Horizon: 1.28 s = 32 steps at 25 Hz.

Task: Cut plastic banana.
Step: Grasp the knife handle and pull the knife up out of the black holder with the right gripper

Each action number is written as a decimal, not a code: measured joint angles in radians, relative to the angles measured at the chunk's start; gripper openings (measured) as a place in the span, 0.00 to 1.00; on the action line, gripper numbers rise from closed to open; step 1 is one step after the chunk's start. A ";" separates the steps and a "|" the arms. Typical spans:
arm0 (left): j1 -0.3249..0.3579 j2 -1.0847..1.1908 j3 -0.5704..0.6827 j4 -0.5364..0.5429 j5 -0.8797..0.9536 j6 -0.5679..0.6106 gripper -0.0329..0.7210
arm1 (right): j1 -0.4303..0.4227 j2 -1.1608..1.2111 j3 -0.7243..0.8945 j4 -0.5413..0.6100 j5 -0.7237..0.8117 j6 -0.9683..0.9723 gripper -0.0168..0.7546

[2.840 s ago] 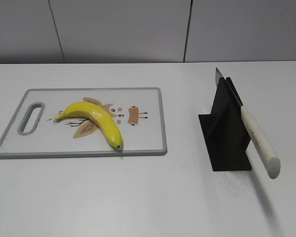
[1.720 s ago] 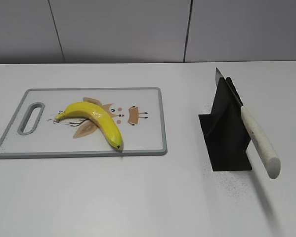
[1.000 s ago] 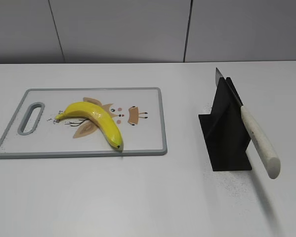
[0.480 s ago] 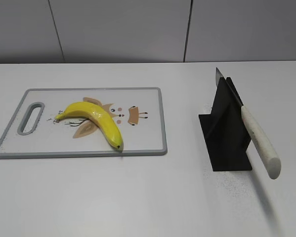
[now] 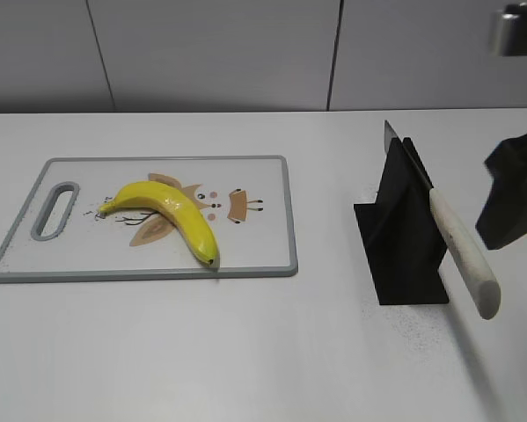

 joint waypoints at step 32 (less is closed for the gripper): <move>0.000 0.000 0.000 0.000 0.000 0.000 0.72 | 0.060 0.321 -0.037 -0.081 -0.052 0.263 0.24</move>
